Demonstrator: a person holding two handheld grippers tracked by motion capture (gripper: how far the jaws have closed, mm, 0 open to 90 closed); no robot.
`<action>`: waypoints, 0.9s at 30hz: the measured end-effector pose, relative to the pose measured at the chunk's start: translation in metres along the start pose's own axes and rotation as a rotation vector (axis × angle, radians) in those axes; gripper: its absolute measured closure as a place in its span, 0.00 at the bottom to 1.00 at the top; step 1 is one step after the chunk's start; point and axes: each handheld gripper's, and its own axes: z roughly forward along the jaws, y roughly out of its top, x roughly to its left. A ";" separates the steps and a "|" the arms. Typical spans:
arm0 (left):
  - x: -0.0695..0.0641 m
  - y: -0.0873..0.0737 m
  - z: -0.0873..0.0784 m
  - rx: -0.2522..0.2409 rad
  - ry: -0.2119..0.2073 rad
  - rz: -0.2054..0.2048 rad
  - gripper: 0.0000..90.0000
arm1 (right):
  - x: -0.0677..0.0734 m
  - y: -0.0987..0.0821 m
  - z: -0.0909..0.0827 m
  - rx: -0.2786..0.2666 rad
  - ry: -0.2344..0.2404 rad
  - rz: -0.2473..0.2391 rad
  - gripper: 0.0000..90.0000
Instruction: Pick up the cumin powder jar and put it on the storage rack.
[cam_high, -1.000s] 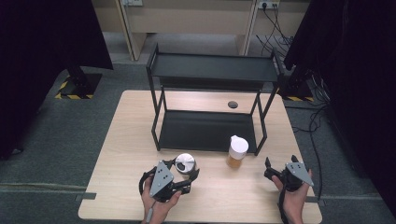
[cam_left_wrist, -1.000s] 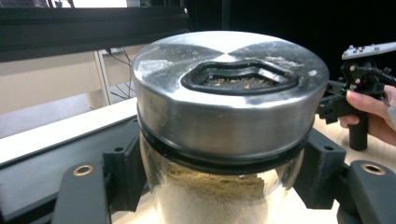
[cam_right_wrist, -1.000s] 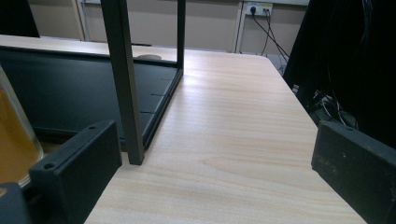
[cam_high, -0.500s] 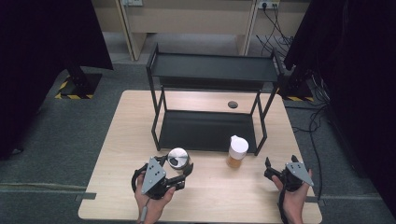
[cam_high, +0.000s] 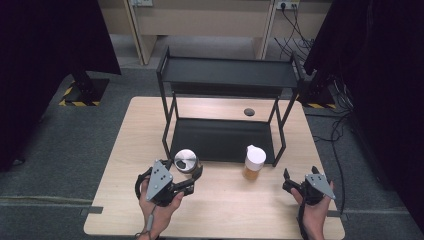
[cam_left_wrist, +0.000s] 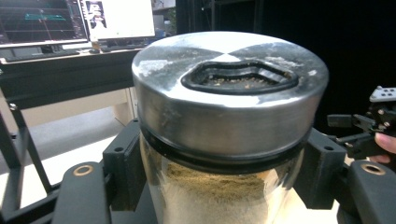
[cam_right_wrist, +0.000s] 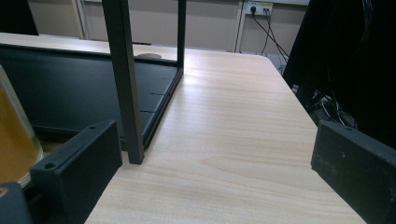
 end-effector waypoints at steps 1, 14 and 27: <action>0.001 0.002 0.000 0.000 0.002 -0.001 0.34 | 0.000 0.000 0.000 0.000 0.000 0.001 0.02; 0.009 0.023 0.002 0.005 0.040 -0.002 0.34 | 0.000 0.000 0.000 0.001 0.000 -0.002 0.02; 0.017 0.045 0.008 0.008 0.063 -0.004 0.34 | 0.001 0.000 0.001 -0.003 0.004 -0.003 0.03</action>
